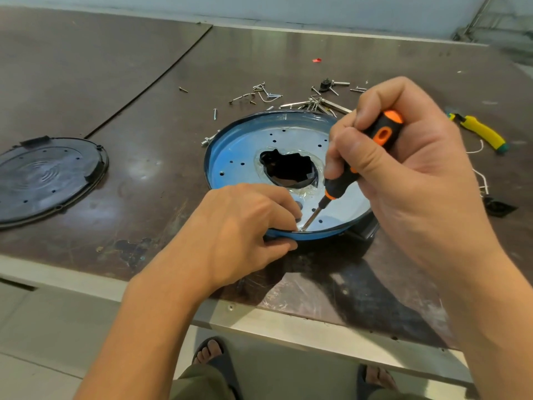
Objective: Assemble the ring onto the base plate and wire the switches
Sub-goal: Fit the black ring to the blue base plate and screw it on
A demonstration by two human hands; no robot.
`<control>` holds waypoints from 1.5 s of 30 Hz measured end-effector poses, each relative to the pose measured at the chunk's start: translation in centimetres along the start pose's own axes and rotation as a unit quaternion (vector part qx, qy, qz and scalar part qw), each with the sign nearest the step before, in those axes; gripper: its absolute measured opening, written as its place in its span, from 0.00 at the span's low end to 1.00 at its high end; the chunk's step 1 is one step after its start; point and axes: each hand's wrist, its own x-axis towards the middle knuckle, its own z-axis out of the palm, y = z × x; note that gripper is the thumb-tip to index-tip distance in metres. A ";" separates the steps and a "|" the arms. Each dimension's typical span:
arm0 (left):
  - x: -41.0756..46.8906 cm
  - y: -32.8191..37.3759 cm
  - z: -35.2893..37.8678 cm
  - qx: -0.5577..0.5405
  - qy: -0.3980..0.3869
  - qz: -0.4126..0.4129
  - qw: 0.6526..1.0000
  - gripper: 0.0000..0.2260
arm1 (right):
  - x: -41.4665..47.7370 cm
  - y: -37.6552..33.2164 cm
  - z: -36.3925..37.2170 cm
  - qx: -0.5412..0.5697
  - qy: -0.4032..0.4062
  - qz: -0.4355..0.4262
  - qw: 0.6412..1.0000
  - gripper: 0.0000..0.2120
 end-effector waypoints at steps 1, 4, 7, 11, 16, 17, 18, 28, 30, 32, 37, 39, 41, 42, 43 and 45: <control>0.0 0.0 0.0 -0.003 0.000 0.000 1.000 0.11 | 0.2 0.0 0.1 -0.019 -0.001 -0.010 1.000 0.08; 0.0 0.1 -0.1 -0.004 -0.001 0.000 1.000 0.10 | 0.5 -0.1 0.5 -0.061 -0.017 -0.039 0.997 0.08; 0.0 0.2 -0.2 -0.006 0.005 0.005 1.000 0.09 | 0.8 -0.2 0.9 -0.082 -0.026 -0.056 0.995 0.09; 0.0 0.4 -0.2 -0.006 0.002 0.007 1.000 0.10 | 0.8 0.1 1.3 -0.088 -0.017 -0.059 0.994 0.09; 0.0 0.1 -0.1 -0.005 0.003 0.004 1.000 0.10 | 0.9 0.1 1.0 -0.081 -0.054 -0.048 0.994 0.04; 0.0 0.1 -0.1 -0.007 0.005 0.004 1.000 0.10 | 1.0 0.0 0.8 -0.050 -0.058 -0.020 0.997 0.07; 0.0 0.0 -0.1 -0.008 0.006 0.004 1.000 0.09 | 1.1 -0.2 0.5 -0.021 -0.066 0.008 0.998 0.10; 0.0 0.1 0.2 0.005 0.022 0.000 1.000 0.07 | 0.6 -0.6 1.0 -0.047 -0.063 -0.041 0.996 0.04; 0.0 0.2 0.2 0.009 0.025 0.002 1.000 0.07 | 0.5 -0.5 1.7 -0.046 -0.069 -0.045 0.996 0.02; 0.0 0.2 0.2 0.013 0.024 0.002 1.000 0.07 | 0.2 -0.5 2.1 -0.029 -0.068 -0.022 0.997 0.03; 0.0 0.3 0.1 0.020 0.025 0.000 0.999 0.07 | 0.5 -0.8 1.6 0.015 -0.060 0.072 0.996 0.08; 0.0 0.3 0.1 0.018 0.020 0.001 1.000 0.06 | 0.5 -0.7 1.4 0.032 -0.052 0.087 0.994 0.10; 0.0 0.3 0.1 0.020 0.011 0.000 1.000 0.06 | 0.3 -0.5 1.5 0.022 -0.038 0.070 0.997 0.09; 0.0 0.2 0.1 0.022 0.012 0.000 1.000 0.06 | 0.1 -0.6 1.5 0.013 -0.041 0.057 0.997 0.07; 0.0 0.2 0.1 0.022 0.014 -0.001 1.000 0.06 | 0.0 -0.6 1.4 0.001 -0.046 0.042 0.998 0.06; 0.0 0.2 0.1 0.017 0.017 -0.003 1.000 0.06 | 0.0 -1.0 0.9 -0.026 -0.049 0.009 0.998 0.09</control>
